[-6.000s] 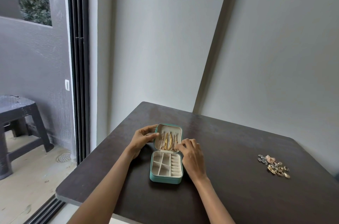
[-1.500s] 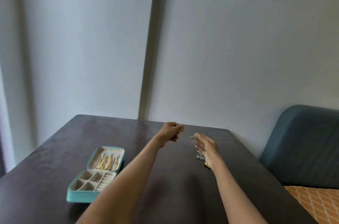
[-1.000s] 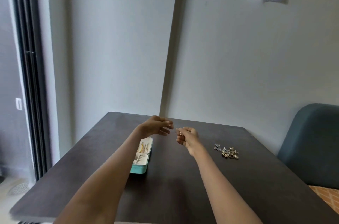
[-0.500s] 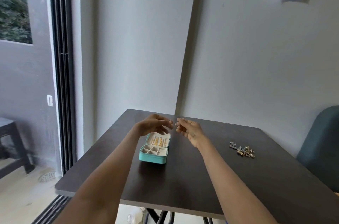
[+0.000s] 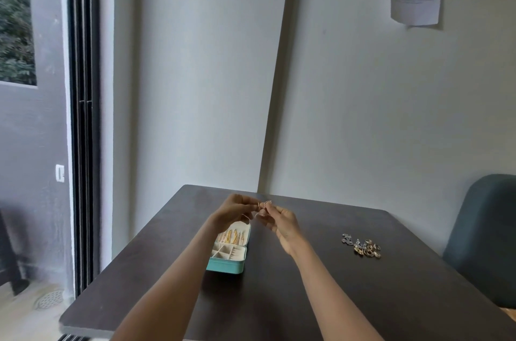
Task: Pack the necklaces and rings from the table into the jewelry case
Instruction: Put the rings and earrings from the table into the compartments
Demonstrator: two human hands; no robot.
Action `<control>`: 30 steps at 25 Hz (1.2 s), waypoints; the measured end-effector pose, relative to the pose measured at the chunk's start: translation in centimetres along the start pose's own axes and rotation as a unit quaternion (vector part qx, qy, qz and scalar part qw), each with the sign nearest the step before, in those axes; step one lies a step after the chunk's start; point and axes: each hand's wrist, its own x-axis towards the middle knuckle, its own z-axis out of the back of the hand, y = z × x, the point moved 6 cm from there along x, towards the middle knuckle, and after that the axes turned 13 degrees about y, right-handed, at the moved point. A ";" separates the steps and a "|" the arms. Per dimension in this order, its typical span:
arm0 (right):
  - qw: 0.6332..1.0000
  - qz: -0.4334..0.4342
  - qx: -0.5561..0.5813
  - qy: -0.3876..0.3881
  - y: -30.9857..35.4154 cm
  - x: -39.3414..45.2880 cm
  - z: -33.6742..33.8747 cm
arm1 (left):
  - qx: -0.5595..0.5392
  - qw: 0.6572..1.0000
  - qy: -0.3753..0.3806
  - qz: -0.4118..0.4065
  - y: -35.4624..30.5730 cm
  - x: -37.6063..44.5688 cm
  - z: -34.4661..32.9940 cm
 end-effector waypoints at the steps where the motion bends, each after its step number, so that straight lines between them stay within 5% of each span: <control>1: 1.000 0.008 0.002 -0.007 0.0 0.0 0.1 | 0.004 1.000 -0.019 -0.007 0.0 0.2 0.0; 7: 0.998 0.046 -0.012 -0.035 0.1 0.1 0.8 | 0.010 0.992 -0.116 -0.050 -0.1 2.0 -0.5; 11: 0.997 0.058 -0.019 -0.055 0.3 -0.2 1.5 | -0.097 0.990 -0.087 -0.055 0.8 2.5 -1.6; 16: 0.993 0.078 -0.054 -0.064 0.8 -0.6 2.1 | -0.098 0.990 -0.045 -0.086 0.9 2.8 -2.8; 22: 0.990 0.108 0.040 -0.075 2.5 -0.8 2.7 | -0.213 0.973 -0.054 -0.074 0.4 2.9 -2.2; 30: 0.997 0.071 0.036 -0.012 2.1 -0.6 2.1 | -0.254 0.965 -0.009 -0.066 1.0 1.2 -1.9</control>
